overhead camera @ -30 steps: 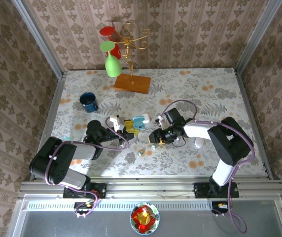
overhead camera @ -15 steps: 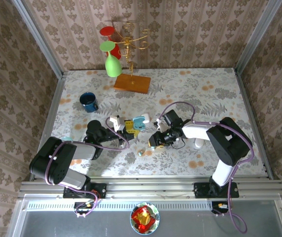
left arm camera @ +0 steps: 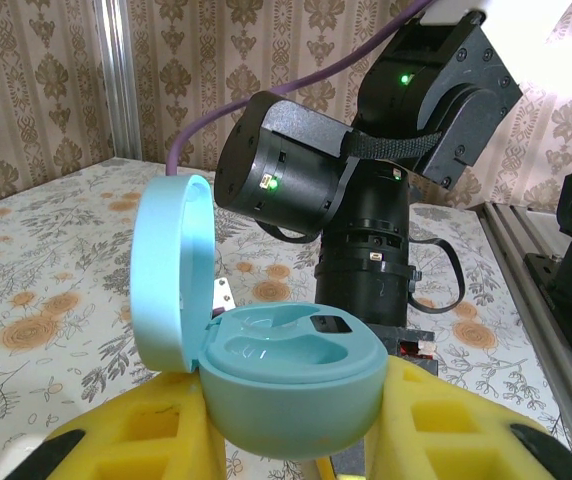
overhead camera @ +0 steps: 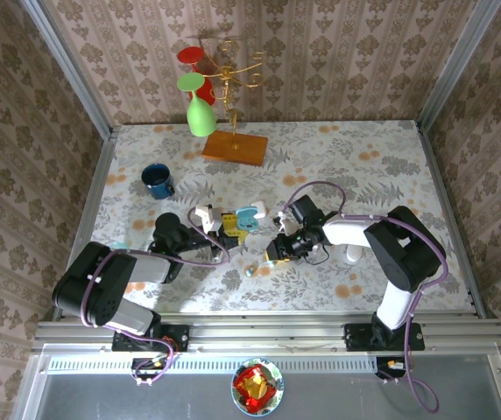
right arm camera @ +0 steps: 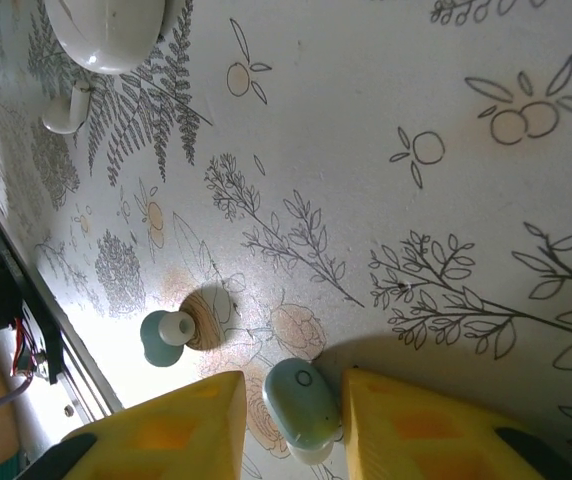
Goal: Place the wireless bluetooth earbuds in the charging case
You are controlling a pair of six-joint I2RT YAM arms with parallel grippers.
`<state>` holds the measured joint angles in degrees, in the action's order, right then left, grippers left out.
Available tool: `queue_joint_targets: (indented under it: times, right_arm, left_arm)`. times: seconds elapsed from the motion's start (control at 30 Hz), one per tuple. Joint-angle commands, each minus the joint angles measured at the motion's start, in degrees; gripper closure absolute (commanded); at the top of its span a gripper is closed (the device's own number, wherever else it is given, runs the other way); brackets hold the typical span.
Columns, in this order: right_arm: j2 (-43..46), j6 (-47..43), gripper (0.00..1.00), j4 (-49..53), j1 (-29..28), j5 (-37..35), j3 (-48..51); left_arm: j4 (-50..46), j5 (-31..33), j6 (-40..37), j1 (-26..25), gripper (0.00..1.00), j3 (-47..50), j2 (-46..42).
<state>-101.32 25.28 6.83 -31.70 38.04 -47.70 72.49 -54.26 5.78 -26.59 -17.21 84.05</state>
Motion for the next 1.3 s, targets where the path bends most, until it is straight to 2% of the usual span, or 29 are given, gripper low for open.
queue_joint_targets:
  times: [0.0,0.53,0.83,1.0,1.27]
  right_arm:
    - [-1.58,-0.89,0.71,2.00,-0.42,1.14,-0.24]
    - [-2.48,-3.15,0.72,3.87,-2.20,0.70,-1.16]
    - [-0.24,-3.51,0.78,6.17,-2.91,-5.61,-2.24]
    - [5.52,-2.07,0.80,4.12,-2.84,-14.29,-1.11]
    - [17.27,8.40,0.79,-2.41,-3.66,-40.24,5.31]
  left_arm:
    - [1.61,-1.71,-0.31,0.05,0.73,-0.28,0.62]
    - [1.61,-1.75,-0.19,0.05,0.73,-0.52,1.26]
    - [1.60,-1.86,-0.11,0.10,0.73,-0.62,1.41]
    - [1.62,-1.31,-0.46,0.05,0.73,-0.39,1.17]
    - [1.52,-0.70,-0.84,0.05,0.73,-0.36,1.55]
